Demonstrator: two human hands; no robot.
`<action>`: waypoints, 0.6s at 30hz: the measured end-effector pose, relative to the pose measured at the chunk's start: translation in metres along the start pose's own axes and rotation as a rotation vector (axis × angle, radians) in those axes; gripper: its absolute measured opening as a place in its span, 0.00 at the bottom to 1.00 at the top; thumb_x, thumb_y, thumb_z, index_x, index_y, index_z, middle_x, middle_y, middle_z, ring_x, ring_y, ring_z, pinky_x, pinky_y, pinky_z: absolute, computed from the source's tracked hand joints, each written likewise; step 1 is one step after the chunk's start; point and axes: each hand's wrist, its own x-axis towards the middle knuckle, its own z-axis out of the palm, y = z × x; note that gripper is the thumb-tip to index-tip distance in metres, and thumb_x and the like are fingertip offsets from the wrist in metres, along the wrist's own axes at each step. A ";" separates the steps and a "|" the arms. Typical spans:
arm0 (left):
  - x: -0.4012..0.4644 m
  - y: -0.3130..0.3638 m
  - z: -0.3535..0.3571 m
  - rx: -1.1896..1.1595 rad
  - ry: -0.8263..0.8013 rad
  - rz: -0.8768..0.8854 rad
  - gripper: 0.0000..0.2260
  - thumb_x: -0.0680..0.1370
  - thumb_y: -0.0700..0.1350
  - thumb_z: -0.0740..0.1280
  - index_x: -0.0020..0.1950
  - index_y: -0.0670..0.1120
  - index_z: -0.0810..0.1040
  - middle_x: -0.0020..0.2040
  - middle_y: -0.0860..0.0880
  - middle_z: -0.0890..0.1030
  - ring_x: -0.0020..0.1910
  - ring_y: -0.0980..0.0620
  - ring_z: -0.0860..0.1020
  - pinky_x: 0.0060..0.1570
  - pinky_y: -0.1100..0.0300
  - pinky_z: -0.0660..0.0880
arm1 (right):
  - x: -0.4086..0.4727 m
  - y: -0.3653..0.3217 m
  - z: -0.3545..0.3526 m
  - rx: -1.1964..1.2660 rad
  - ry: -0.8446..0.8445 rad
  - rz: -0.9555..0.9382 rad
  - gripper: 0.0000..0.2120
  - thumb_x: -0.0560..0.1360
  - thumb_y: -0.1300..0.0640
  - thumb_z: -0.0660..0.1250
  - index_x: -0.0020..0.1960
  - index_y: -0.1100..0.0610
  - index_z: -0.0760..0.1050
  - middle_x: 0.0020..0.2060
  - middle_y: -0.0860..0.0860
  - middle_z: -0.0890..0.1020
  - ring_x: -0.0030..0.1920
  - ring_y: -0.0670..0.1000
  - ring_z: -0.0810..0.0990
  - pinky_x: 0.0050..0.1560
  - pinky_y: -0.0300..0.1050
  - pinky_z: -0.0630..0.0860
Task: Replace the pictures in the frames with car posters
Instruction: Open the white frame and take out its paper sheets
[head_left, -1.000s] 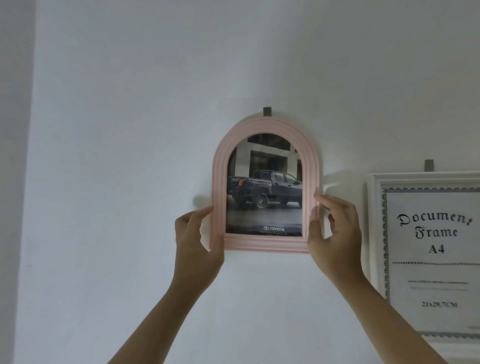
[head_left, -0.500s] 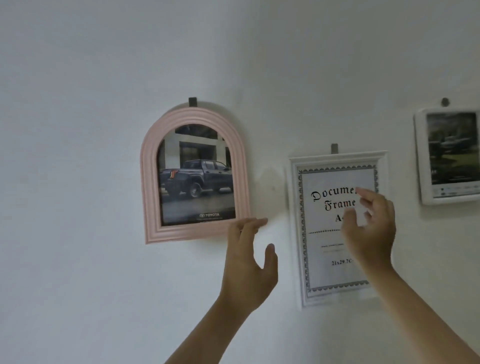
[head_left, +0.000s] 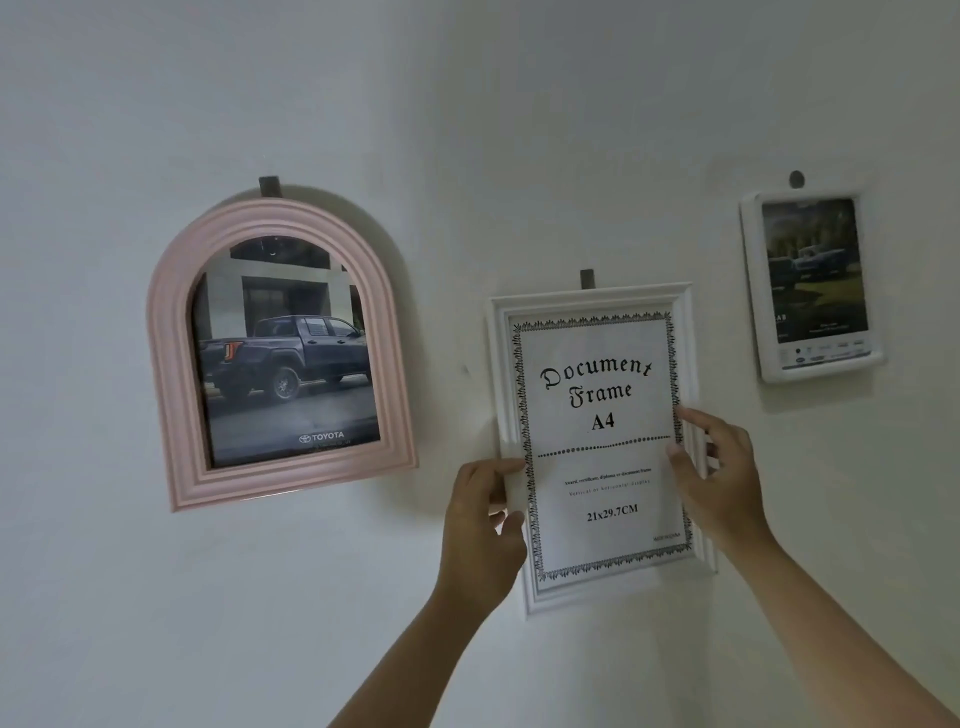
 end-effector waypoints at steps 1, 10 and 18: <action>0.001 0.002 -0.002 -0.010 -0.006 0.011 0.26 0.69 0.26 0.64 0.53 0.56 0.75 0.54 0.49 0.75 0.47 0.57 0.78 0.45 0.66 0.77 | 0.001 -0.002 0.000 0.008 0.004 0.008 0.18 0.74 0.59 0.68 0.62 0.48 0.72 0.57 0.50 0.69 0.53 0.45 0.71 0.62 0.45 0.67; -0.026 0.045 -0.028 -0.037 -0.011 -0.029 0.23 0.71 0.31 0.69 0.55 0.57 0.76 0.55 0.55 0.74 0.45 0.59 0.78 0.38 0.68 0.76 | -0.014 -0.032 -0.021 0.076 -0.027 -0.061 0.22 0.71 0.64 0.71 0.63 0.53 0.74 0.57 0.50 0.68 0.51 0.31 0.70 0.57 0.24 0.62; -0.122 0.067 -0.046 -0.062 -0.038 -0.279 0.22 0.70 0.33 0.71 0.57 0.55 0.76 0.49 0.49 0.82 0.44 0.50 0.81 0.48 0.61 0.78 | -0.090 -0.036 -0.075 0.040 -0.241 -0.081 0.21 0.70 0.63 0.73 0.61 0.50 0.76 0.55 0.54 0.71 0.53 0.49 0.73 0.52 0.23 0.66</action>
